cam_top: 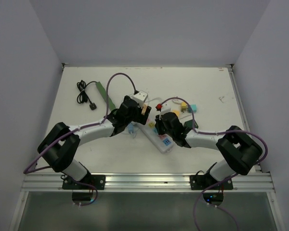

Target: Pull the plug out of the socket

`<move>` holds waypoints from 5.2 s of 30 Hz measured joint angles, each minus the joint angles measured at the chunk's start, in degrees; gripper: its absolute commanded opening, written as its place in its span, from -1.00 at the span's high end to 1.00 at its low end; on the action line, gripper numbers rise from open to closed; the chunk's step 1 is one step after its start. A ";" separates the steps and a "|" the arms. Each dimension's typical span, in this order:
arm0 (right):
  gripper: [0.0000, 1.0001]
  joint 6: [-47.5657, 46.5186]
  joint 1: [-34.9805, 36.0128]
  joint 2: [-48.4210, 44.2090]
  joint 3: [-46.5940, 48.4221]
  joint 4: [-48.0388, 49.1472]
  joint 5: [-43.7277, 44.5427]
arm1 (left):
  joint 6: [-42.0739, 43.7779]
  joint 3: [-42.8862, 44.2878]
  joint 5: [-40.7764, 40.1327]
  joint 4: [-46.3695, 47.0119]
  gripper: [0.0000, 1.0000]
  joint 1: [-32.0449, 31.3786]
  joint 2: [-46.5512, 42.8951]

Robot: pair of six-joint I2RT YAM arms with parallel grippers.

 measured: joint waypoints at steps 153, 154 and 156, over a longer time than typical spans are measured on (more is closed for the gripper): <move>0.17 9.40 -8.70 6.47 2.67 7.15 -21.16 | -7.08 12.02 -8.39 -9.25 0.91 0.61 5.49; 0.11 9.66 -8.70 5.62 2.01 7.34 -21.59 | -7.54 12.07 -7.06 -9.20 0.88 1.42 5.18; -0.04 10.19 -8.72 3.58 0.63 6.78 -22.53 | -8.33 12.28 -4.81 -9.09 0.80 3.15 4.87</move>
